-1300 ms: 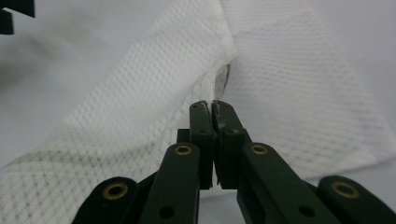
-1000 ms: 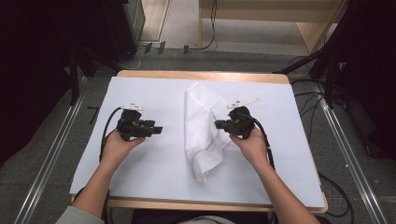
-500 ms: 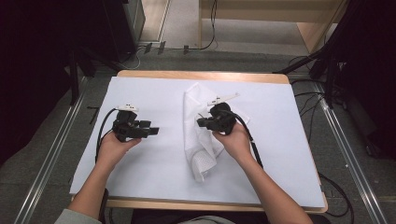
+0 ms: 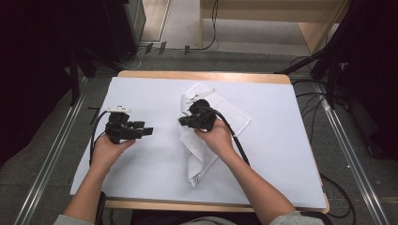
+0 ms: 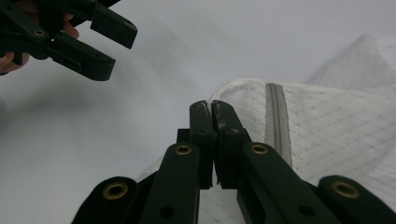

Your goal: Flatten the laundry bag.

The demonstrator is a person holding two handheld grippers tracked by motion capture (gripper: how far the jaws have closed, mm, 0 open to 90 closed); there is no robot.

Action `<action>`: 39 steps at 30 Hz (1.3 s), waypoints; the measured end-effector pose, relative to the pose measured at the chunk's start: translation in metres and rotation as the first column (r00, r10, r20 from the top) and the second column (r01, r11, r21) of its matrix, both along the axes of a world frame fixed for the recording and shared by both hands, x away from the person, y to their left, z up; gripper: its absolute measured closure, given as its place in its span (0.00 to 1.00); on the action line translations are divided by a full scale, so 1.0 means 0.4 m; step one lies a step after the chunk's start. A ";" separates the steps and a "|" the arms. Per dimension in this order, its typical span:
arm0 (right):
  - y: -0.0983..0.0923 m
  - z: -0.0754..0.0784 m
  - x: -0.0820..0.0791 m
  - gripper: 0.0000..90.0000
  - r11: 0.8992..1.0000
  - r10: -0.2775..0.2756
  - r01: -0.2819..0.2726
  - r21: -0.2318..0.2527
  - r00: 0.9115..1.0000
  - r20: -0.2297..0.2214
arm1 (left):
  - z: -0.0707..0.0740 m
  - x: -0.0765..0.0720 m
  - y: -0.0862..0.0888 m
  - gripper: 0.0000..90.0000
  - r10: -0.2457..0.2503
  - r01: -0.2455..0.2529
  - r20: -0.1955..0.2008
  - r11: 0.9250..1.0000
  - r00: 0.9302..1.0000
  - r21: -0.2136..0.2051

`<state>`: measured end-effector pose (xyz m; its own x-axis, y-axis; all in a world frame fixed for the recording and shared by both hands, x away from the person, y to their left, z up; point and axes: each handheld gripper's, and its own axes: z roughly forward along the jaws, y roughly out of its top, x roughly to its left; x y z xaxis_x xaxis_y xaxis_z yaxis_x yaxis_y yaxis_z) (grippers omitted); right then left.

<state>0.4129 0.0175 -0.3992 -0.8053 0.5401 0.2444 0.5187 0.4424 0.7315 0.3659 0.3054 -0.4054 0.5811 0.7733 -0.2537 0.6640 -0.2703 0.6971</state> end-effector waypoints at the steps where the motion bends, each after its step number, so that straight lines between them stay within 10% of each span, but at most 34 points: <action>1: 0.010 -0.001 0.001 0.99 1.000 0.006 -0.006 0.006 1.000 -0.001 | 0.001 -0.002 0.003 0.48 0.005 -0.005 0.001 1.000 1.000 0.002; 20: 0.189 -0.005 0.004 0.84 0.995 0.096 -0.096 0.019 0.995 0.010 | 0.007 -0.041 0.090 0.49 0.101 -0.101 0.012 0.995 0.995 -0.018; 25: 0.166 0.016 0.004 0.79 0.996 0.082 -0.083 0.031 0.996 0.021 | 0.008 -0.034 0.106 0.49 0.132 -0.132 -0.017 0.989 0.991 -0.064; 39: -0.008 0.017 -0.018 0.79 1.000 0.017 -0.016 -0.022 0.999 0.038 | 0.013 0.049 0.031 0.49 0.074 -0.074 -0.012 0.997 0.997 0.013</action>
